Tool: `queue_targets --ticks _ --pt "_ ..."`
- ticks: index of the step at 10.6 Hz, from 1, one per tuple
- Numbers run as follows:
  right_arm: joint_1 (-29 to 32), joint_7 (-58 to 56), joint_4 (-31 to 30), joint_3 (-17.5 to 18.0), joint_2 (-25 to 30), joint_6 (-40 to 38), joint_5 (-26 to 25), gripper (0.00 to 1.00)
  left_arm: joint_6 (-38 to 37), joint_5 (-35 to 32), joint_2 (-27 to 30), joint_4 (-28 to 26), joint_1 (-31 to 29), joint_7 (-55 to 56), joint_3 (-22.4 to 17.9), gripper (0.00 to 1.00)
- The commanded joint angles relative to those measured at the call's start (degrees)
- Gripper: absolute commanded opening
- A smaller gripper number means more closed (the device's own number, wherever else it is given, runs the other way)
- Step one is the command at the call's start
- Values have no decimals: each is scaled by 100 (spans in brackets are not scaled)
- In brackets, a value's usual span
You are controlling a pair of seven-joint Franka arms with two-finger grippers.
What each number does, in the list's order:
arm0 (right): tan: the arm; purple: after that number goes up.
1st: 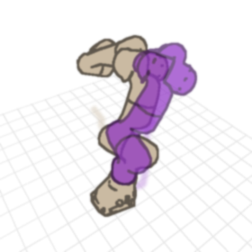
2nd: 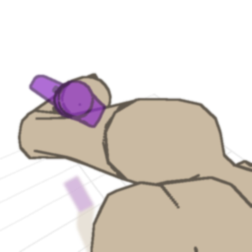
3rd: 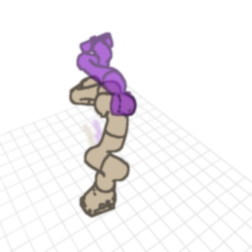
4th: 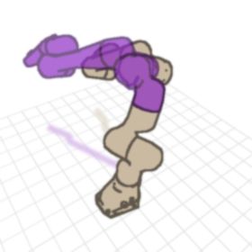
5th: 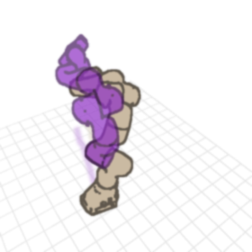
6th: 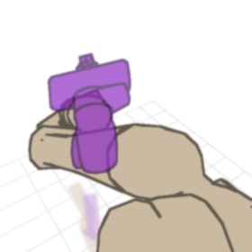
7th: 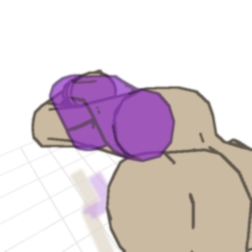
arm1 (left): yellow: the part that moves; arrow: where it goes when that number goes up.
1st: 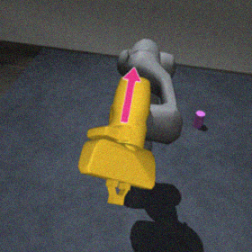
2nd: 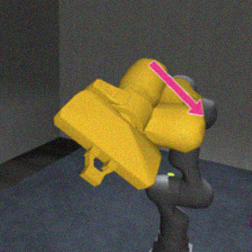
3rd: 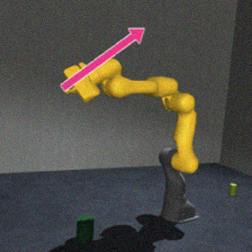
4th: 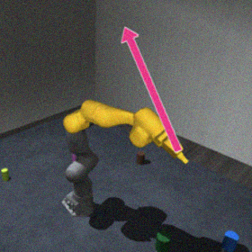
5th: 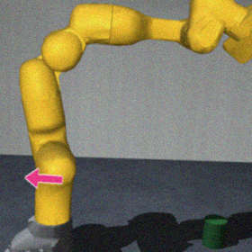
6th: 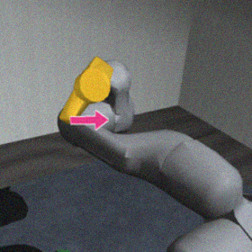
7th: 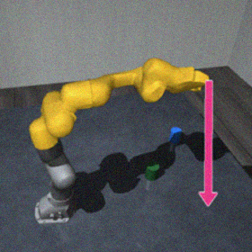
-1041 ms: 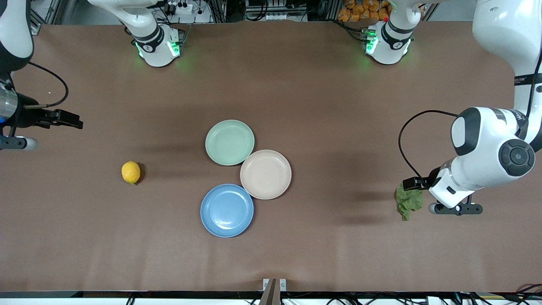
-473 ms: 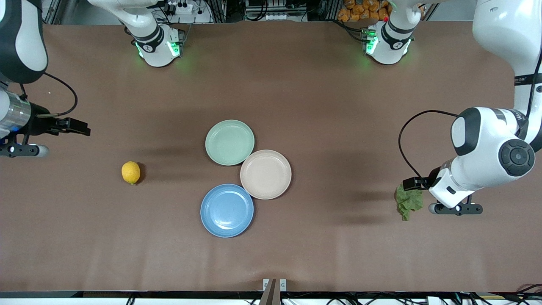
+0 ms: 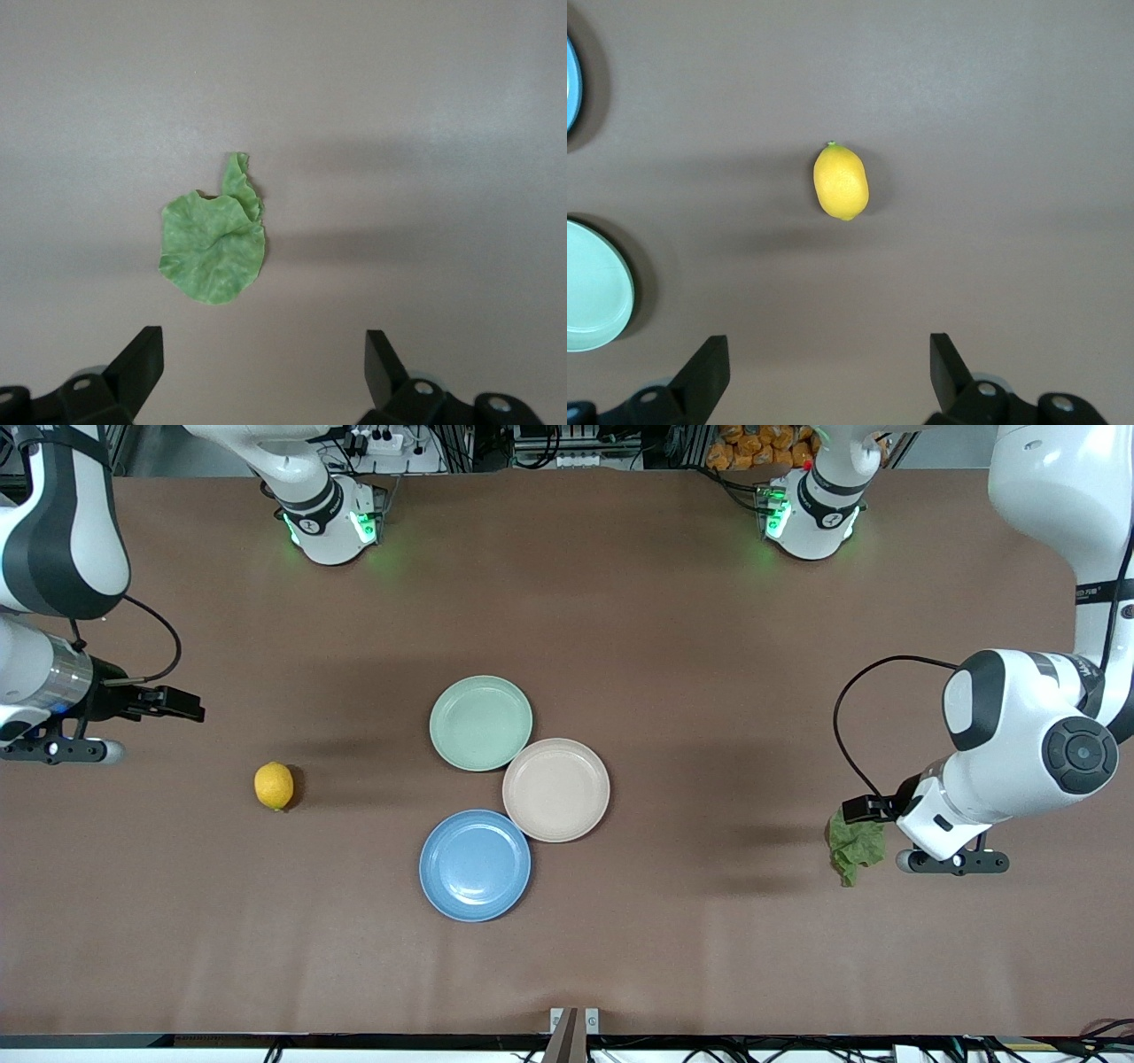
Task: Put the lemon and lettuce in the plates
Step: 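Lower the left gripper onto the lettuce while the right gripper approaches the lemon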
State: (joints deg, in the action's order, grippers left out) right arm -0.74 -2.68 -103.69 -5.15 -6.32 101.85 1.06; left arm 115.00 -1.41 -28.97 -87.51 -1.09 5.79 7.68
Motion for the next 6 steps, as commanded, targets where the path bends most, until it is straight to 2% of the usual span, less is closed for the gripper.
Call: queue_targets --ticks 1,6 --pt "21 13 -195 23 87 194 87 100 665 -359 -338 129 -137 45 31 100" --pt "12 13 -511 23 70 581 87 100 514 -351 -232 120 -146 36 31 100"
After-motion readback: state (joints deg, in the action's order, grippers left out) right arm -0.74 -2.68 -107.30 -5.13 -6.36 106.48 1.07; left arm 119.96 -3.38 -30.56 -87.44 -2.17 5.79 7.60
